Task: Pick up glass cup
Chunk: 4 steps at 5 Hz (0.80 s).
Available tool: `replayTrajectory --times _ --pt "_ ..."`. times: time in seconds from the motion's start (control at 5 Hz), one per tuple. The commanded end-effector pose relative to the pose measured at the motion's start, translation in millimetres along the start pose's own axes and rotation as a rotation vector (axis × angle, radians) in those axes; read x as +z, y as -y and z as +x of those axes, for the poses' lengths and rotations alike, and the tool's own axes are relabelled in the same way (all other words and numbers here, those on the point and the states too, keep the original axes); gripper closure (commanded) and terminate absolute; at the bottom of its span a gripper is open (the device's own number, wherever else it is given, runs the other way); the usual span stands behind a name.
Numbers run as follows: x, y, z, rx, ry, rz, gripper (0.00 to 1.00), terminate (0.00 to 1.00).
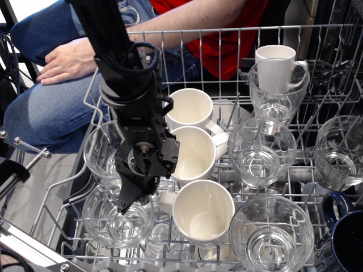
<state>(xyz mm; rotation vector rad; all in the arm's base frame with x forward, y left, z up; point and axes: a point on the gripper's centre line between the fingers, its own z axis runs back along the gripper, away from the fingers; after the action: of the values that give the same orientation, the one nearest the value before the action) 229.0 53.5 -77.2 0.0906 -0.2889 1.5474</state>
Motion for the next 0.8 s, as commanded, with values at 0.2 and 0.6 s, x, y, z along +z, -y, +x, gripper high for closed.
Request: replayTrajectory --times 0.2,0.6 --pt "71.3 11.0 16.8 -0.005 -0.069 0.11 1.0 0.0" --pt "118.9 41.8 26.0 -0.005 -0.104 0.177 1.0 0.0"
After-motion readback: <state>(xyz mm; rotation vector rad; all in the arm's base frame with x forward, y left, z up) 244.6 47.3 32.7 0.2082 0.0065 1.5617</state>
